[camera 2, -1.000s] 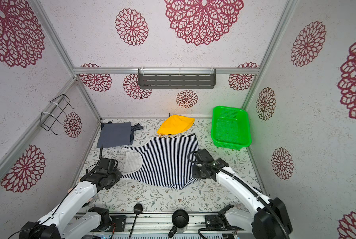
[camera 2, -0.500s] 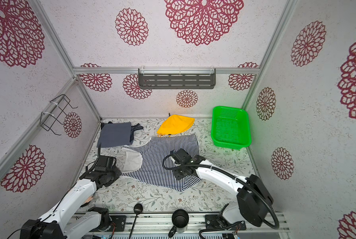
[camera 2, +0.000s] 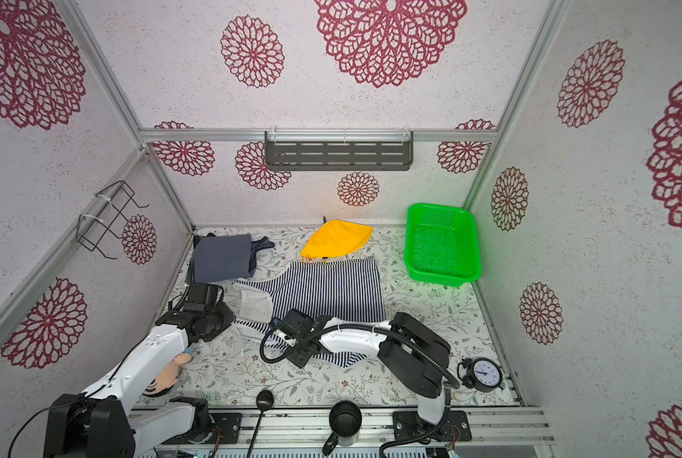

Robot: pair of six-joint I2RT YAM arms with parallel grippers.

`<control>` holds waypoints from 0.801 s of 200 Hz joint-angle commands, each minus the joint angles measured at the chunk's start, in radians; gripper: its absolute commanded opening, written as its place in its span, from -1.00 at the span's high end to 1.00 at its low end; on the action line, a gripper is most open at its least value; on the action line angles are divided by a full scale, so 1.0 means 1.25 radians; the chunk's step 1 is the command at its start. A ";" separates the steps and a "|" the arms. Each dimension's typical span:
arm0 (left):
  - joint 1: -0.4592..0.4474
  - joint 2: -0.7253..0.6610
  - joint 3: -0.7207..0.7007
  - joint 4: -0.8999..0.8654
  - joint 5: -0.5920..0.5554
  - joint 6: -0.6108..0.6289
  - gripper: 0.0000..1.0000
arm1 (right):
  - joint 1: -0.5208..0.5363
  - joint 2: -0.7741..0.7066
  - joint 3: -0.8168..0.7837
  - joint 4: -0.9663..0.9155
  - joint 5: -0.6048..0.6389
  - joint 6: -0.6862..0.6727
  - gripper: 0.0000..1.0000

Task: Fold and stack tank tops
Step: Smooth out the tank top at the center of the table.

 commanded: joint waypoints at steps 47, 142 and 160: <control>0.015 -0.032 -0.001 -0.003 -0.012 0.017 0.95 | -0.026 0.016 0.067 0.005 0.098 0.036 1.00; -0.018 -0.111 0.079 -0.161 -0.029 0.069 -0.41 | -0.122 0.081 0.180 -0.074 0.007 0.061 1.00; -0.088 -0.177 0.094 -0.202 -0.026 0.024 -0.21 | -0.138 0.097 0.200 -0.097 -0.011 0.064 1.00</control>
